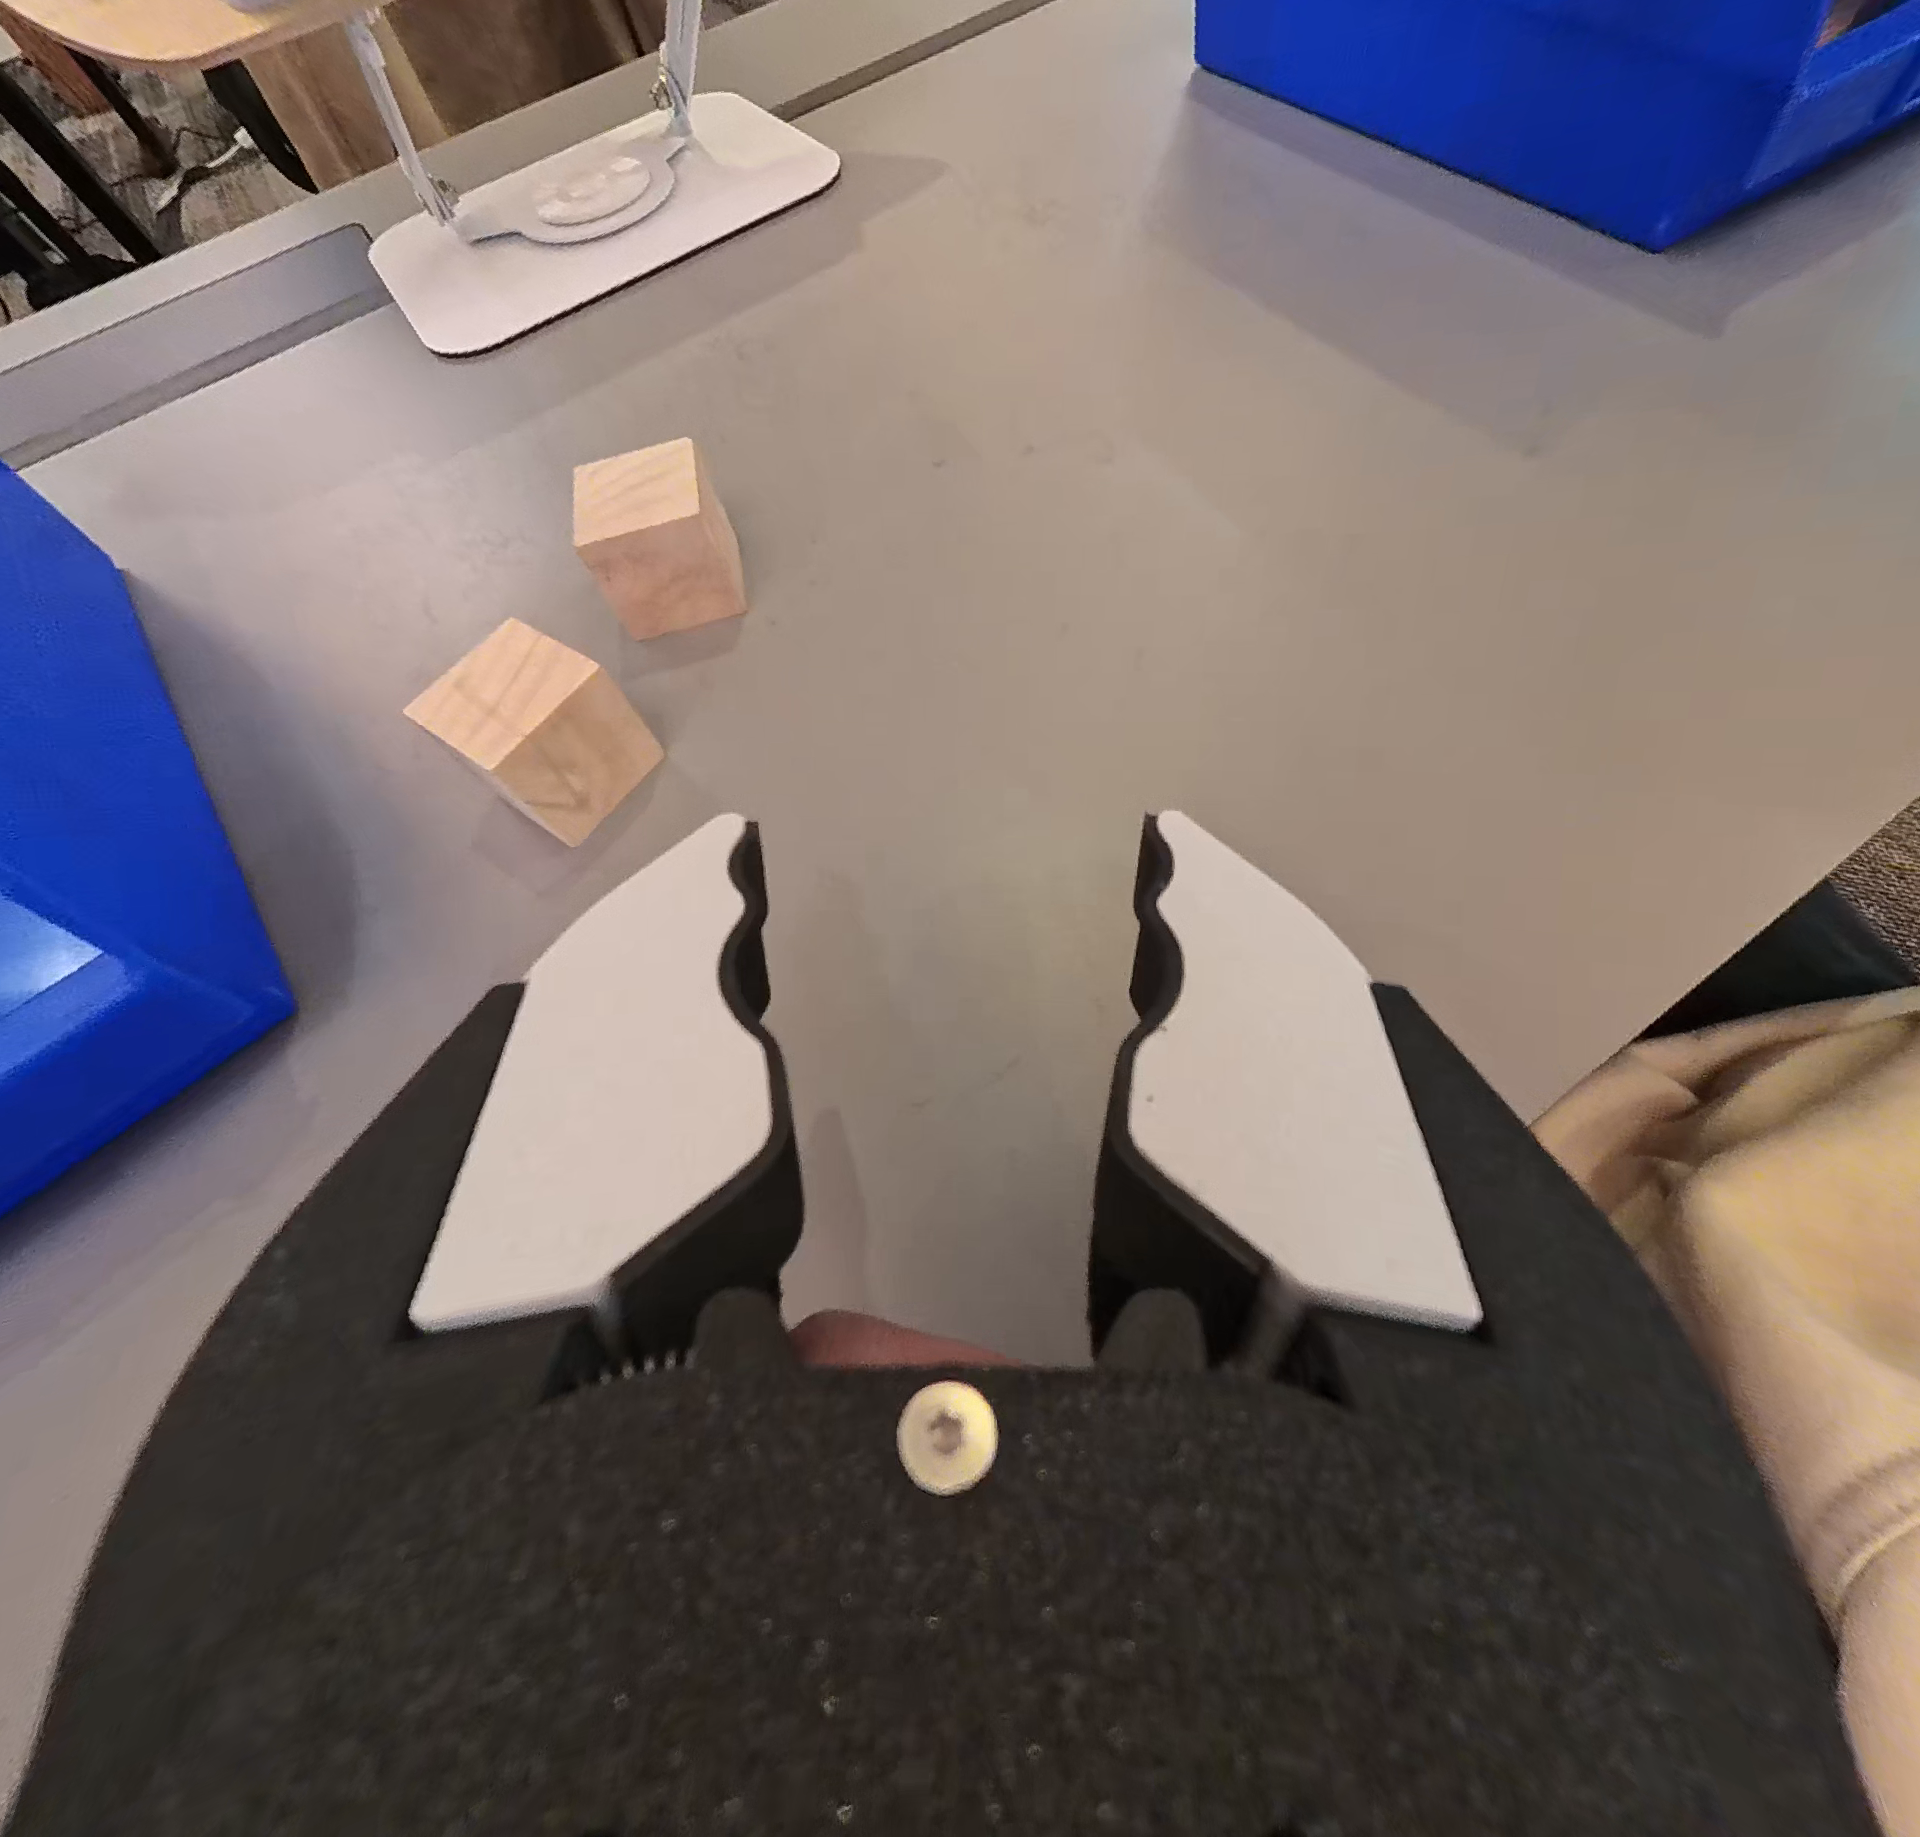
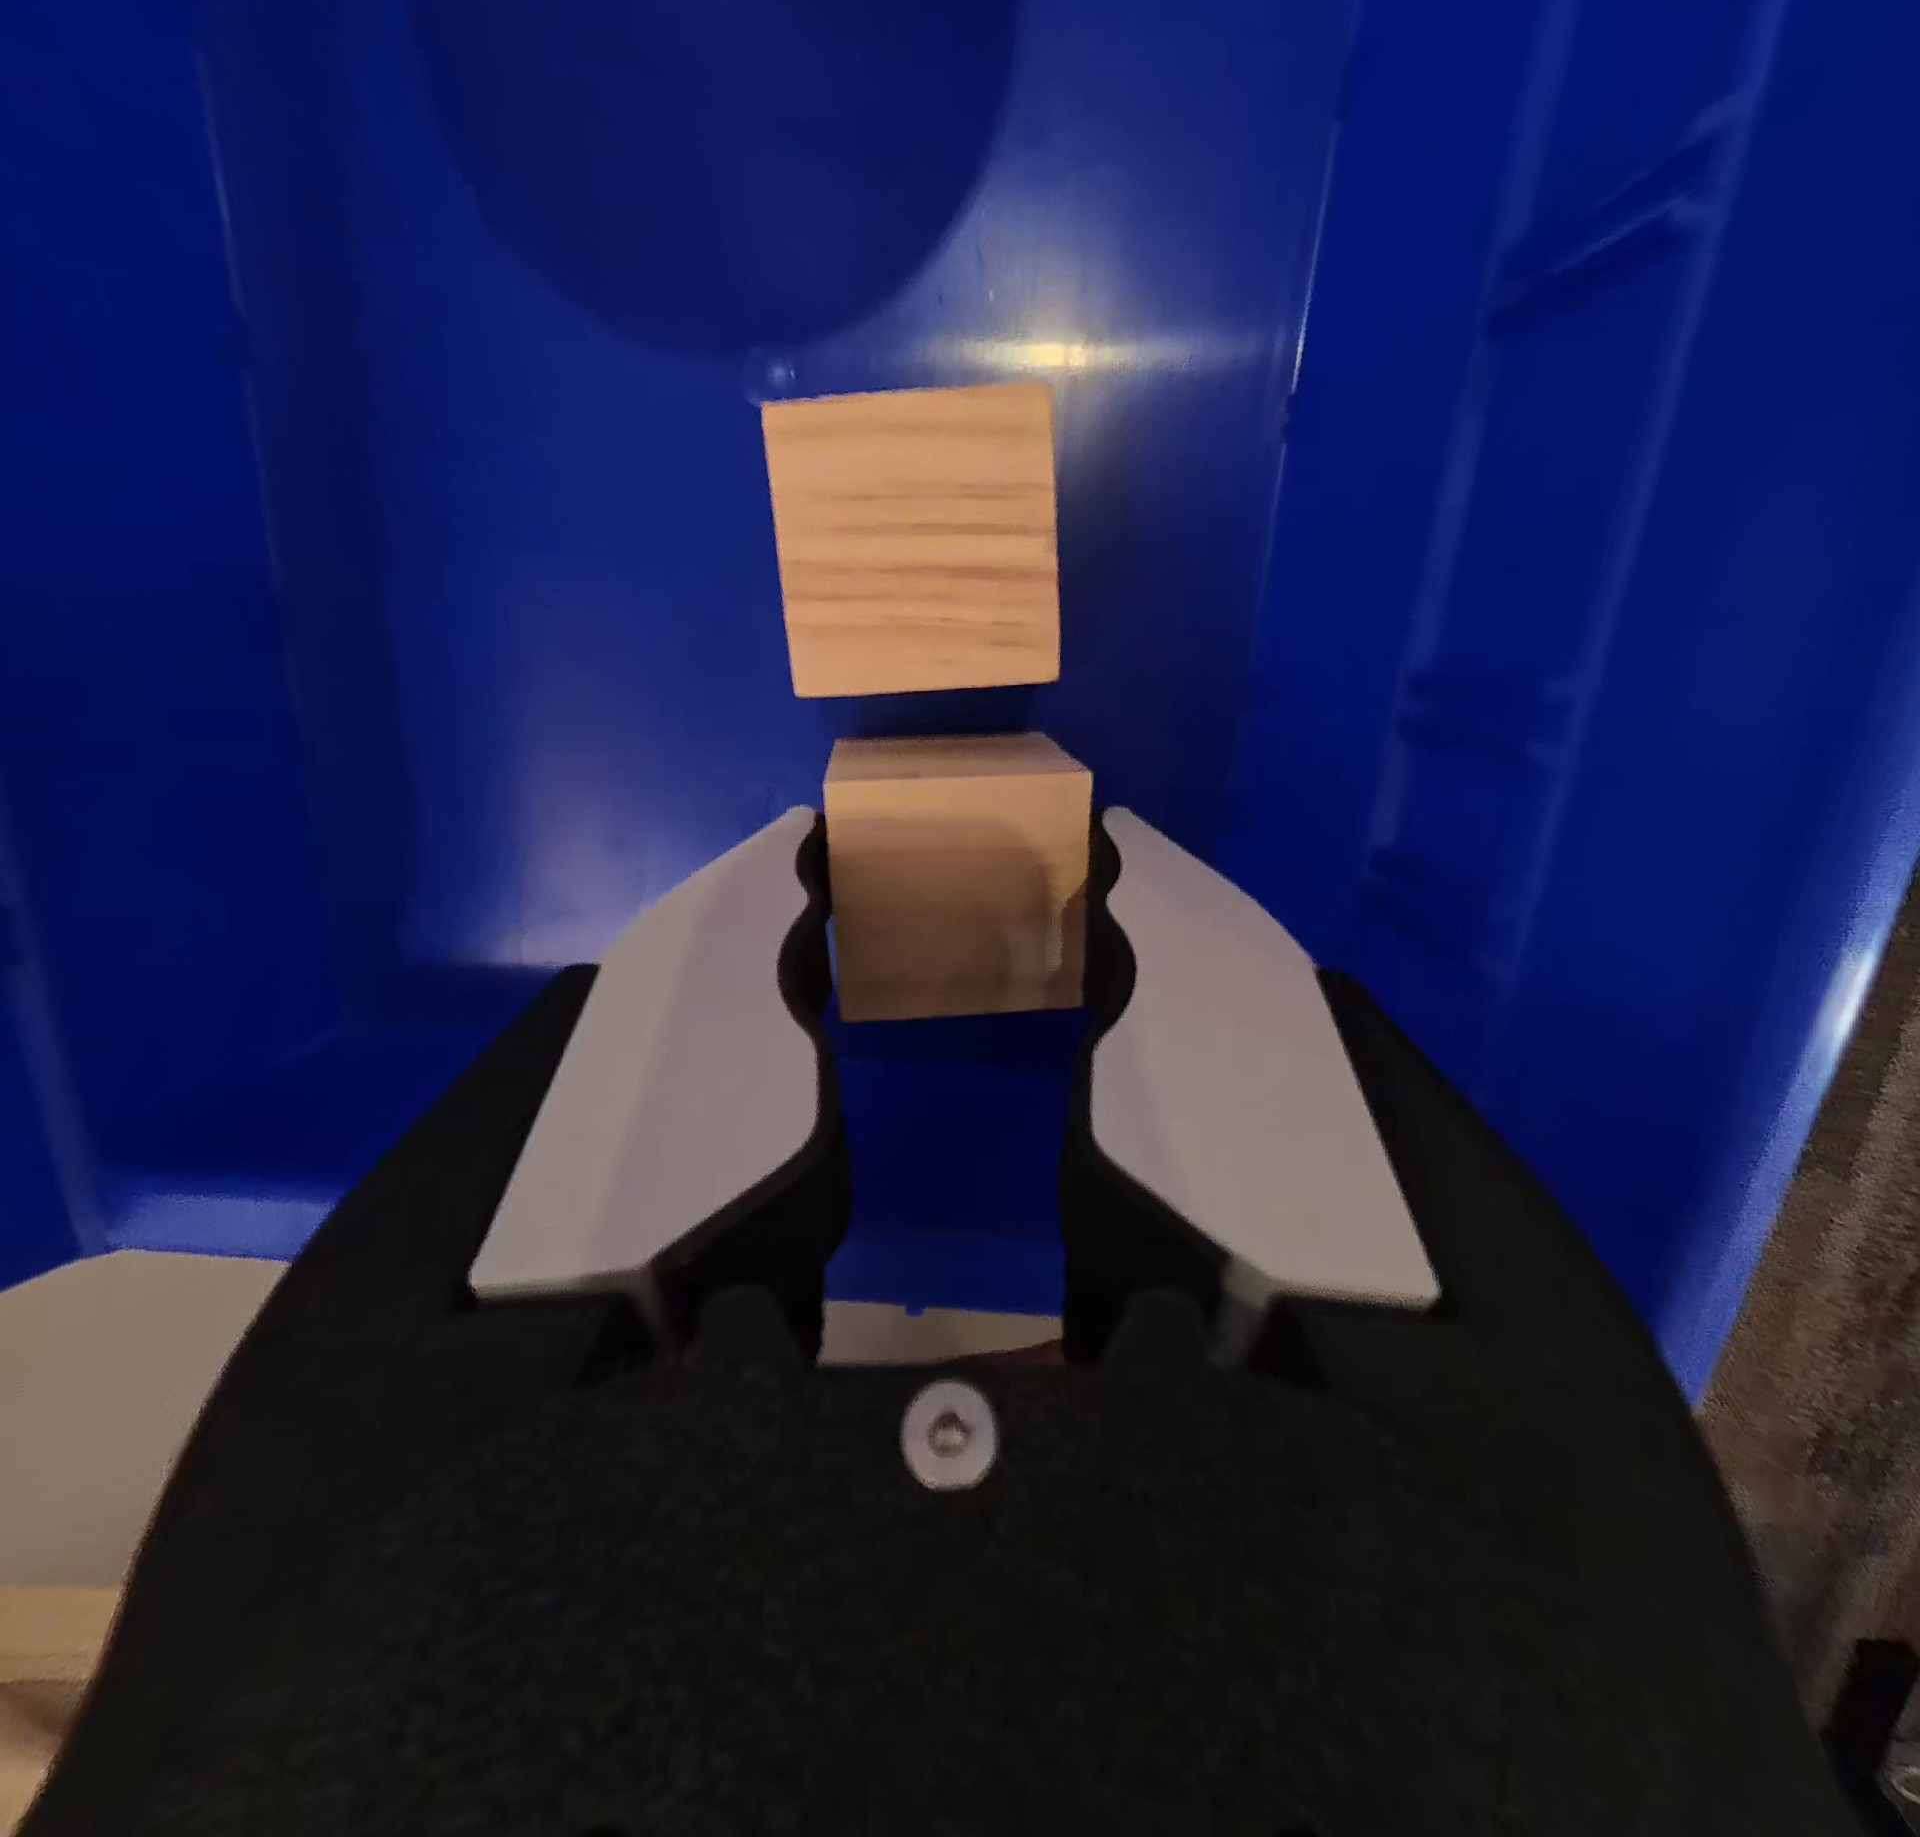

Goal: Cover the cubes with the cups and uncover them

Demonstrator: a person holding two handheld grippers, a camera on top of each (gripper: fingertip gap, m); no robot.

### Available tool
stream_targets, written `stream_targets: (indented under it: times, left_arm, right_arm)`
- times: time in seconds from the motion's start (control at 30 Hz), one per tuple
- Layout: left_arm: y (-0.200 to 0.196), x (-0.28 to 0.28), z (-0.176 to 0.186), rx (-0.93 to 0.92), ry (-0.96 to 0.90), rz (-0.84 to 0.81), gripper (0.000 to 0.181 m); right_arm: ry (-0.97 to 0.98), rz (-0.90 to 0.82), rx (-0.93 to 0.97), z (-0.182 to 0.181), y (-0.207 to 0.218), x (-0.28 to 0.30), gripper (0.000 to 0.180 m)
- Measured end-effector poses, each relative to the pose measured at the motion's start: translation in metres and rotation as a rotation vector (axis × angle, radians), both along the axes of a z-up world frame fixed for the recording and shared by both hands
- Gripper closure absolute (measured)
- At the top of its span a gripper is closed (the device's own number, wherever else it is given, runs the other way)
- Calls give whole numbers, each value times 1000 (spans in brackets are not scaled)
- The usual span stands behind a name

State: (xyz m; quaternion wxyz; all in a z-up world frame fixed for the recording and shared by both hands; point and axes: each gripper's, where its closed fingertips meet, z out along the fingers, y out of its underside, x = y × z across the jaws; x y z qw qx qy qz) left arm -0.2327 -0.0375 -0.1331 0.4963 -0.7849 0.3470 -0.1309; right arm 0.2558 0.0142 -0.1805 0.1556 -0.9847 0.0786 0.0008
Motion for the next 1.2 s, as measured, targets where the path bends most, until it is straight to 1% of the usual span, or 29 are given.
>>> stream_targets:
  times: [0.07,0.13,0.2,0.23,0.3,0.33,0.4,0.43,0.47,0.5,0.57,0.6,0.67,0.73,0.87,0.97,1.03,1.07,1.13,1.2]
  left_arm:
    - [0,0,0,4,5,-2,113]
    - [0,-1,1,10,8,0,113]
    - [2,-2,0,9,4,11,113]
    - [3,-4,-1,3,1,18,113]
    - [5,-6,-3,-9,-7,33,113]
    - [6,-7,-4,-13,-10,40,113]
    - [9,-10,-7,-16,-7,50,113]
    - [12,-12,-9,-16,0,62,113]
    - [14,-14,-12,-20,7,73,112]
    - [17,-16,-14,-25,10,82,112]
    - [25,-17,-14,-36,10,92,112]
    - [31,-16,-11,-42,12,94,112]
    - [47,-10,-3,-70,38,90,112]
    - [69,-2,0,-134,85,98,112]
    - [121,19,1,-277,151,101,111]
    - [158,19,-14,-358,239,155,111]
    - [170,19,-27,-439,264,173,111]
    - [172,19,-33,-476,269,172,112]
    - [175,19,-44,-521,301,172,135]
    - [176,18,-43,-505,354,162,137]
  right_arm:
    - [-31,7,-17,-2,0,2,133]
    - [-55,21,-10,-1,1,2,126]
    - [-96,23,43,9,4,3,121]
    - [-126,26,90,20,5,2,120]
    - [-203,38,248,55,5,-11,118]
    - [-227,74,347,75,4,-29,120]
    - [-209,218,551,105,-4,-91,119]
    - [-146,318,638,111,-11,-133,118]
    - [-38,432,700,110,-23,-180,119]
    - [105,554,735,104,-39,-229,120]
    - [397,700,748,86,-72,-305,121]
    - [489,747,724,74,-85,-330,122]
    - [573,797,701,53,-99,-357,122]
    - [591,792,689,41,-102,-359,123]
    - [743,768,711,52,-118,-353,129]
    - [763,747,695,52,-119,-345,128]
    - [780,753,715,59,-122,-346,129]
    - [777,761,716,60,-124,-347,129]
    - [747,793,698,56,-127,-351,129]
    - [707,811,691,53,-129,-352,129]
